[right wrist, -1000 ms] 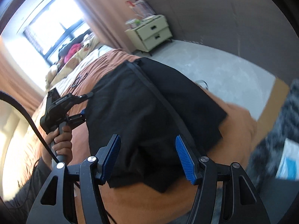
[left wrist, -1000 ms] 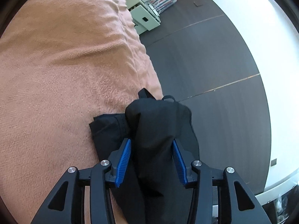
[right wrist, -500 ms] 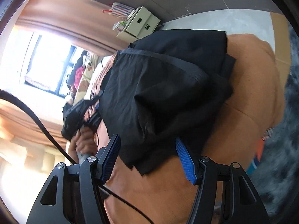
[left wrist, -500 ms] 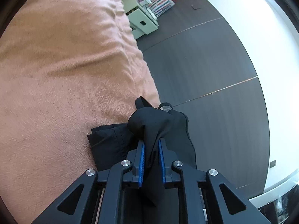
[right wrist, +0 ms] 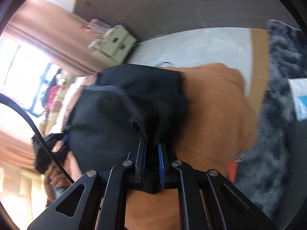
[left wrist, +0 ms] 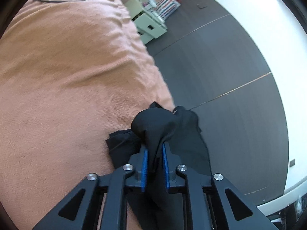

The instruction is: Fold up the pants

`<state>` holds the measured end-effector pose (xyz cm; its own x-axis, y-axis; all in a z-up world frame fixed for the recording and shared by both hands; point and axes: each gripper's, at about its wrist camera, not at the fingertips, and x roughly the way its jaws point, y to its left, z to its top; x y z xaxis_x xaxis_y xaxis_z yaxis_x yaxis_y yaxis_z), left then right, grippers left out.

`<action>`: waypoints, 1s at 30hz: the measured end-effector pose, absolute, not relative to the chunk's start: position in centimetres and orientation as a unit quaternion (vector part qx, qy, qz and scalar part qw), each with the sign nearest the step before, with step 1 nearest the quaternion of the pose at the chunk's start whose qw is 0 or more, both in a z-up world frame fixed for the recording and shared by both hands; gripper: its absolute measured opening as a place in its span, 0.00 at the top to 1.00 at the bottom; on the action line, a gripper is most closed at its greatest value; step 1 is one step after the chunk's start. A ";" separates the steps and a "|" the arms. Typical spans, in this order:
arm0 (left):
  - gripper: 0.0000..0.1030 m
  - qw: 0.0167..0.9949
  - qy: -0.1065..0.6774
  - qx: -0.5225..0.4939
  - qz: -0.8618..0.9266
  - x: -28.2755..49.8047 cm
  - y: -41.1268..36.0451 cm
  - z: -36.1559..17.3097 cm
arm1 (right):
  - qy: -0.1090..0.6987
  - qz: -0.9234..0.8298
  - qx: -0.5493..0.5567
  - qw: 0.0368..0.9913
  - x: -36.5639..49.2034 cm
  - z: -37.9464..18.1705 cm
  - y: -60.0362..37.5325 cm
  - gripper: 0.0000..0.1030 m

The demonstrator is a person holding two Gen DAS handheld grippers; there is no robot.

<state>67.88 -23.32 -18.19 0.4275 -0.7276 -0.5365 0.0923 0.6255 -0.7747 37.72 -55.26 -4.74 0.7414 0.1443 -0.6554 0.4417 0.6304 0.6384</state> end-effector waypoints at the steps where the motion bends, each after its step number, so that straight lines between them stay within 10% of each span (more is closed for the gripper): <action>1: 0.79 0.768 0.470 -0.346 -0.265 67.9 -23.2 -18.3 | 0.347 -0.090 0.428 0.830 37.3 -5.2 -55.4 0.92; 14: 0.58 0.801 0.468 -0.274 -0.252 64.1 -21.3 -14.6 | 0.321 -0.045 0.397 0.858 33.7 -2.8 -53.6 0.90; 20: 0.46 0.810 0.466 -0.247 -0.257 61.5 -20.2 -12.1 | 0.296 -0.035 0.370 0.880 30.4 -2.5 -51.9 0.43; 26: 0.38 0.821 0.460 -0.222 -0.256 58.5 -18.5 -9.7 | 0.291 -0.029 0.353 0.889 28.7 -2.5 -49.6 0.33; 30: 0.09 0.834 0.437 -0.203 -0.269 55.8 -17.6 -7.2 | 0.287 -0.026 0.333 0.898 27.4 -1.7 -47.9 0.21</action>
